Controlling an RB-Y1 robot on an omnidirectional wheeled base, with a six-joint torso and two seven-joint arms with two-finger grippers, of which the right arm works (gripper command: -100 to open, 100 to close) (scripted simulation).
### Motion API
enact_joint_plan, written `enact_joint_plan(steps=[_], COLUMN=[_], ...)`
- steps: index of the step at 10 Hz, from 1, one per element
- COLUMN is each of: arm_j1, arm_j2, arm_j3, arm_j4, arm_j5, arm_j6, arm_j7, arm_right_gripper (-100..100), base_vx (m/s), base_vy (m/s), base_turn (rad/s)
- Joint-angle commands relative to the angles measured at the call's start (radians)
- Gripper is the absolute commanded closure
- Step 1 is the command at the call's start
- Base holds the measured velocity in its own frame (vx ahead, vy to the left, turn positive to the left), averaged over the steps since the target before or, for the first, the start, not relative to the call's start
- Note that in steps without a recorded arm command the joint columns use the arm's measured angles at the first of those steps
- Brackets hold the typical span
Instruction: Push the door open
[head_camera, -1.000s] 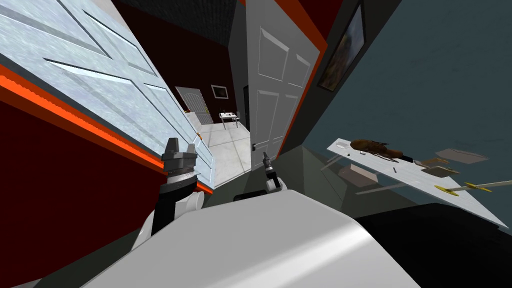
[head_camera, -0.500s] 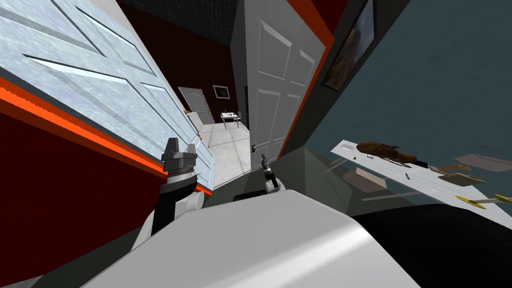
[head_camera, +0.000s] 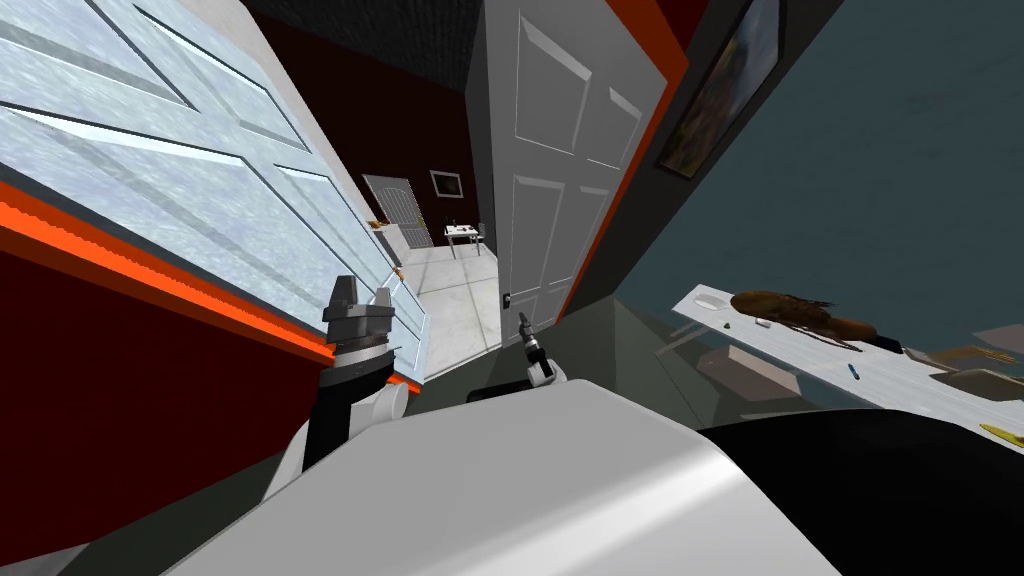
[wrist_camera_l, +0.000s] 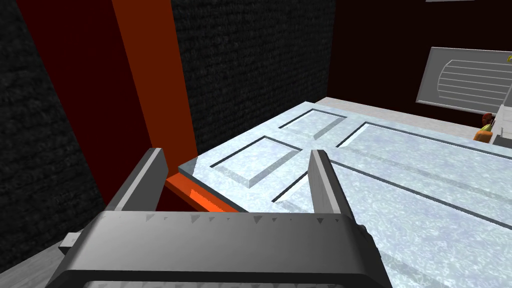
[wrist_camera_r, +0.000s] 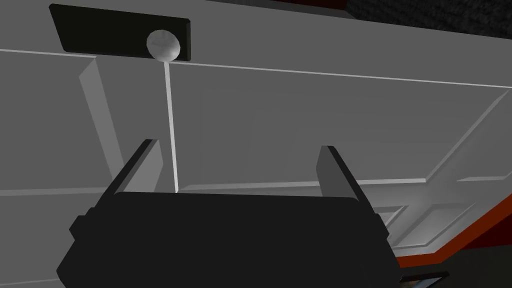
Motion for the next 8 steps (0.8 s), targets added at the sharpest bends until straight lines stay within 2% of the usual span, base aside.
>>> enact_joint_plan(steps=[1,2,3,5,6,8], arm_j1=[-0.013,-0.021,-0.021,-0.036,-0.049,-0.061], arm_j2=[0.006,0.010,0.010,0.018,0.026,0.034], arm_j3=[0.005,0.008,0.008,0.014,0.019,0.023], arm_j4=[0.040,0.064,0.064,0.110,0.149,0.186], arm_j5=[-0.001,-0.001,-0.001,-0.002,-0.002,-0.003], arm_j6=[-0.003,-0.005,-0.005,-0.009,-0.012,-0.015], arm_j7=[-0.006,-0.008,-0.008,-0.013,-0.016,-0.020], arm_right_gripper=[-100,-100,-100,-100,-100,-100], base_vx=[0.084,0.082,0.049,0.048,0.088,0.111], base_vy=[-0.063,-0.068,-0.047,-0.041,-0.067,-0.062], base_turn=[0.045,0.045,0.017,0.038,0.063,0.048])
